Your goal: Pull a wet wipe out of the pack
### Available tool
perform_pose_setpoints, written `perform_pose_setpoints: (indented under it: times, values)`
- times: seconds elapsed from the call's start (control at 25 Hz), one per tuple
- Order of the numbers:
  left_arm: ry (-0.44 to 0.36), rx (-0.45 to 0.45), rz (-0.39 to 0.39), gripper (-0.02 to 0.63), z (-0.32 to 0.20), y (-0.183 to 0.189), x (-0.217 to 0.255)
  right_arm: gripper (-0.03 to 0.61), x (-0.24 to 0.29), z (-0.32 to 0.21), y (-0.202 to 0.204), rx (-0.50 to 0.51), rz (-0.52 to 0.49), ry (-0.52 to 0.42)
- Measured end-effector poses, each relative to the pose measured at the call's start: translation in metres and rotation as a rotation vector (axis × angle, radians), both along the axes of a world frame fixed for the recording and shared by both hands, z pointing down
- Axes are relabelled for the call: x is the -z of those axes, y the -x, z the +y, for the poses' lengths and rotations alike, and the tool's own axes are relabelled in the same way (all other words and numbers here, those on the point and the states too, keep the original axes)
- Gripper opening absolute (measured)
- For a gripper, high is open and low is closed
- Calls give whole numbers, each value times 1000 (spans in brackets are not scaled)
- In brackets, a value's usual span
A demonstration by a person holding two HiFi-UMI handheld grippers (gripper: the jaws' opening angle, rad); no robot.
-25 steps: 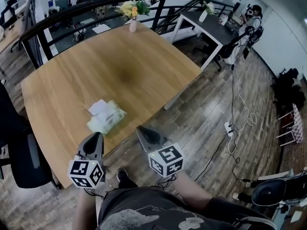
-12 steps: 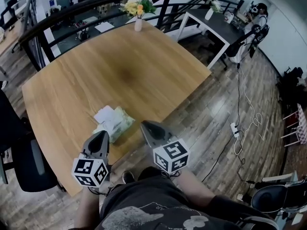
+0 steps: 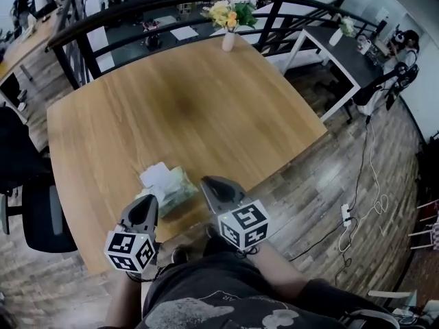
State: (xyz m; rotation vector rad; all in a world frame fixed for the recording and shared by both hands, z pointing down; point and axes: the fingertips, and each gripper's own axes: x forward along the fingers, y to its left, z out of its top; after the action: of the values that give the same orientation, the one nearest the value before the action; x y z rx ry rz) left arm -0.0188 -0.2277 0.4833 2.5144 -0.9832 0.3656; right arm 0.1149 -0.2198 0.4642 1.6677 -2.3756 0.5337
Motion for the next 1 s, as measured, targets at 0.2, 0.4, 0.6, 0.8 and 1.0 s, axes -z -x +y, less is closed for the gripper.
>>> perform_pose_setpoints:
  times: [0.2, 0.4, 0.6, 0.8, 1.0]
  values:
    - [15, 141, -37, 26, -10, -6, -10, 35, -3, -36, -23, 108, -12, 8]
    - [30, 210, -60, 26, -7, -19, -16, 35, -12, -59, -22, 236, -6, 24]
    - [39, 292, -76, 28, -4, -21, -21, 35, -22, -69, -3, 374, -12, 33]
    - [61, 369, -124, 161, -1, -21, -30, 35, -31, -73, 6, 469, -19, 55]
    - [58, 469, -217, 186, -9, -20, -40, 35, -39, -70, 11, 544, -11, 66]
